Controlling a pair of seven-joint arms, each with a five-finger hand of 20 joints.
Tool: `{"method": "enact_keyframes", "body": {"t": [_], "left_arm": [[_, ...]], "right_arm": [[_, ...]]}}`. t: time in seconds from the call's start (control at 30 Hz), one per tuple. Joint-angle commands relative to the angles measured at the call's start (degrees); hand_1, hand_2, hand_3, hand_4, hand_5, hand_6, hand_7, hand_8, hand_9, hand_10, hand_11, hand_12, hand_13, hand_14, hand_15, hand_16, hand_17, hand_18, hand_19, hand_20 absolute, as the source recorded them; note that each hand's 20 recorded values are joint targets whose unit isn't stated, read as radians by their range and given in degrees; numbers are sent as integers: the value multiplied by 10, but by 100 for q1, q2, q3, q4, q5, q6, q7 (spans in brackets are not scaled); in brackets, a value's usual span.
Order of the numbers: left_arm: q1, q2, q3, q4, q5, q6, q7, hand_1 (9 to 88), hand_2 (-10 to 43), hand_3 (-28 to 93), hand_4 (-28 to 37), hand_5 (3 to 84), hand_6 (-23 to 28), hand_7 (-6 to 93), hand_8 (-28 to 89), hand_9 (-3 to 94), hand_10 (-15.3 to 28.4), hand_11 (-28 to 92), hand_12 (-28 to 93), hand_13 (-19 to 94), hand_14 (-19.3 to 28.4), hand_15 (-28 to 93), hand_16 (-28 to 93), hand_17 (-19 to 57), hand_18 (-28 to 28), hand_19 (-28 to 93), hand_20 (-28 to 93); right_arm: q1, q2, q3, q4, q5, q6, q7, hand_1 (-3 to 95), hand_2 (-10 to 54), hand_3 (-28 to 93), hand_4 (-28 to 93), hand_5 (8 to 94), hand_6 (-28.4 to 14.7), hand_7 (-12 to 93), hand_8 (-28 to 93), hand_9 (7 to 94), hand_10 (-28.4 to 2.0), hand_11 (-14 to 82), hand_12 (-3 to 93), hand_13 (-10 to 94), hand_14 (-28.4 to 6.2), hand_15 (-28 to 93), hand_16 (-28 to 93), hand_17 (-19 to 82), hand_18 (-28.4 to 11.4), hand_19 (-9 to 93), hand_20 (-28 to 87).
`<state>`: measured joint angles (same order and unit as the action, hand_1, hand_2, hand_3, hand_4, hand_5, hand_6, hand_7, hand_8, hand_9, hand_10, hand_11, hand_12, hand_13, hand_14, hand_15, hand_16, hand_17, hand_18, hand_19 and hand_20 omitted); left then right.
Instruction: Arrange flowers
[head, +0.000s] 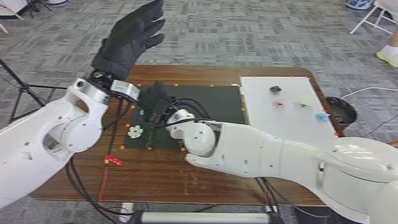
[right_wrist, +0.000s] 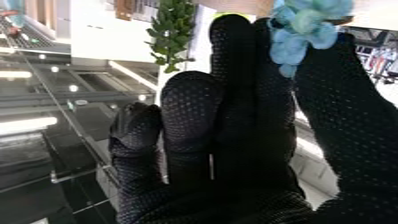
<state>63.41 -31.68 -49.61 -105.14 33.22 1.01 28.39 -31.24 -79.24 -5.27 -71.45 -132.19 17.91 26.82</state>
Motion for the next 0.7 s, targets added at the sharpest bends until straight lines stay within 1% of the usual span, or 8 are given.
{"method": "enact_keyframes", "body": {"t": [0.03,0.07,0.2,0.37,0.53,0.6,0.67,0.7], "left_arm": [[35,-62,-82,-7,34,-106,71,324,13,456,-120,264,41,20,12,193,117,-47,305,131,156,-9,97,-110,217,263,94],[100,-40,-135,-41,33,-105,74,329,16,438,-109,264,43,11,17,188,118,-51,306,126,156,-11,93,-113,220,265,87],[120,28,-130,-94,7,-61,116,336,24,408,-91,265,44,-7,25,181,121,-57,308,116,160,-16,89,-127,226,284,82],[135,50,-125,-112,-1,-49,122,330,19,418,-86,267,45,-15,28,181,125,-59,305,116,166,-14,90,-136,233,324,83],[200,84,-176,-145,-8,-36,133,326,15,432,-94,269,47,-19,29,182,133,-59,300,118,176,-15,90,-142,244,358,77],[202,83,-176,-145,-13,-28,137,322,10,447,-99,270,47,-16,28,185,133,-56,300,121,177,-11,93,-143,243,368,70],[180,73,-157,-139,-7,-13,132,321,9,452,-104,270,46,-14,27,186,132,-55,300,123,177,-11,93,-143,243,371,65],[195,67,-171,-141,-12,-9,125,322,11,450,-107,270,46,-13,27,186,131,-54,300,123,177,-12,93,-142,243,371,61]], "right_arm": [[35,59,-35,-70,-89,-139,140,352,-95,790,-283,635,90,503,-164,752,-20,276,287,647,-32,735,304,323,-164,873,541],[29,47,-48,-64,-88,-135,152,348,-95,791,-283,632,91,508,-167,749,-17,282,284,646,-29,735,304,324,-163,873,540],[49,39,-73,-49,-88,-232,211,341,-95,793,-283,616,94,524,-176,742,-13,291,281,645,-25,736,306,326,-158,874,539],[53,55,-87,-16,-99,-335,276,336,-95,801,-283,601,90,526,-181,724,-17,296,279,633,-25,739,309,322,-157,872,540],[58,78,-94,-36,-43,-387,275,335,-95,805,-283,588,89,518,-180,709,-19,304,270,620,-26,744,309,316,-156,869,542],[54,75,-94,-44,-32,-370,261,333,-95,807,-283,587,87,514,-178,707,-23,309,265,619,-33,759,310,314,-158,869,543],[57,68,-105,-54,-73,-385,272,328,-95,808,-283,589,85,503,-172,705,-25,320,257,618,-34,767,306,314,-159,869,545],[51,59,-95,-44,-53,-390,253,326,-95,810,-283,590,84,499,-171,704,-26,324,254,618,-34,770,305,313,-159,870,545]]}}
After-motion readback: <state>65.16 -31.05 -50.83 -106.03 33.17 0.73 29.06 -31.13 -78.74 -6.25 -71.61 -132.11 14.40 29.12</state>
